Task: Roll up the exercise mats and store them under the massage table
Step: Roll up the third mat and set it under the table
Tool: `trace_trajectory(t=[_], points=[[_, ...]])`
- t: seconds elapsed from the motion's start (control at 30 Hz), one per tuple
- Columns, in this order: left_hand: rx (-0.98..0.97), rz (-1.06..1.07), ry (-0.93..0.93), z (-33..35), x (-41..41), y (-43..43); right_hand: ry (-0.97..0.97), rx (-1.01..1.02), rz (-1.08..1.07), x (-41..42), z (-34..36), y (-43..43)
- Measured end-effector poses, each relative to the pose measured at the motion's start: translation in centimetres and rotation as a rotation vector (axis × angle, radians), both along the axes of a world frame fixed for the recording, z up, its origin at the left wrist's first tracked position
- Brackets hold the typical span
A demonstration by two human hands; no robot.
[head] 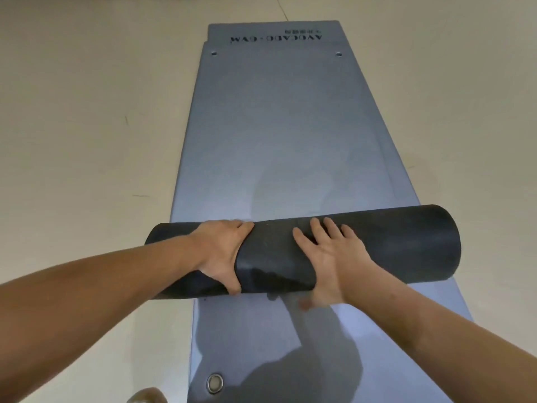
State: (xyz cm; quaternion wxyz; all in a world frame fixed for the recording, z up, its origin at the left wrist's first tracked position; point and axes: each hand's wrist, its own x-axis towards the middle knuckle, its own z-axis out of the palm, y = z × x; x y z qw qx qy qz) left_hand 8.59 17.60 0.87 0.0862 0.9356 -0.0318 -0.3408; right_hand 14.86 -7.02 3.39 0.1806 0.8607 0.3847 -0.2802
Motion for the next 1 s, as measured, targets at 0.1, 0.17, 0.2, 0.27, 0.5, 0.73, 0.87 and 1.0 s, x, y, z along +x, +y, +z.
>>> trace_trajectory(t=[0.1, 0.17, 0.2, 0.27, 0.5, 0.73, 0.87, 1.0], points=[[-0.039, 0.013, 0.081, 0.9, 2.2, 0.5, -0.168, -0.005, 0.028, -0.2, -1.9, -0.5], [-0.049, 0.032, 0.129, 1.4, 3.1, 0.2, -0.189, 0.043, 0.046, 0.4, -2.2, -0.5], [-0.060, 0.051, 0.161, 1.6, 3.3, 0.2, -0.179, 0.059, 0.065, 1.0, -1.9, -0.4], [-0.134, 0.128, 0.289, 2.3, 3.1, 0.3, -0.102, 0.053, 0.109, 1.9, -0.5, -0.3], [-0.105, 0.071, 0.027, 6.9, -3.1, -0.3, 0.353, -0.064, 0.008, 4.0, 2.5, 1.3], [0.211, 0.016, -0.145, 3.4, -7.2, -5.6, 0.534, -0.088, -0.252, 7.7, 3.0, 3.0], [0.147, 0.016, -0.249, 1.8, -4.5, -3.5, 0.221, -0.031, -0.144, 6.9, 4.5, 2.7], [0.008, 0.048, -0.117, 3.5, 0.1, -0.4, -0.089, 0.146, -0.030, 3.5, 5.1, 0.8]])
